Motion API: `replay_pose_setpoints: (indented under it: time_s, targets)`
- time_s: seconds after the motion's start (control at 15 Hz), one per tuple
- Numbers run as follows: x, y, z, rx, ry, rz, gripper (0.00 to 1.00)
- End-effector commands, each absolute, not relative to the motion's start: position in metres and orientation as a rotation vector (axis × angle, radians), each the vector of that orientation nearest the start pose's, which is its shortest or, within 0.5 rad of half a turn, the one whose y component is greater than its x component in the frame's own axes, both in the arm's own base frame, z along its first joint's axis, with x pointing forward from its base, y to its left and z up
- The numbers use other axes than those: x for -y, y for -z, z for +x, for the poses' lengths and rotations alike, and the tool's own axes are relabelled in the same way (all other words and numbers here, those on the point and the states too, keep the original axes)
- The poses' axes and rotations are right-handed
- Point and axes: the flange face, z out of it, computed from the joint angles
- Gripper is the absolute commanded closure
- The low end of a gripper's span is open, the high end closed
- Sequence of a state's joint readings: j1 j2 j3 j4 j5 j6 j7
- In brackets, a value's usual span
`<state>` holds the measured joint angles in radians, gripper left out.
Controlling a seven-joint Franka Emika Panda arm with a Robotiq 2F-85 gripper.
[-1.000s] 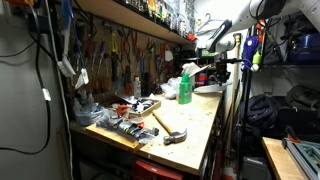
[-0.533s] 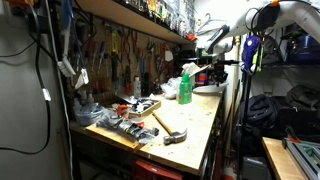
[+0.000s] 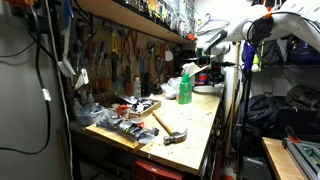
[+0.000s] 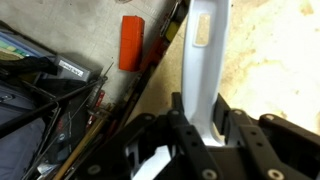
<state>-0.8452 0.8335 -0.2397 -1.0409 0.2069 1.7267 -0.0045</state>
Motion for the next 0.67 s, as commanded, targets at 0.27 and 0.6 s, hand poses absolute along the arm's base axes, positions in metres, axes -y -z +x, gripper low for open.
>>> replay_pose_setpoints:
  time_s: [0.27,0.6]
  targets:
    - [0.649,-0.331,0.428,-1.763,-0.082,-2.491,0.92]
    - [0.648,-0.326,0.438,-1.803,-0.062,-2.478,0.92]
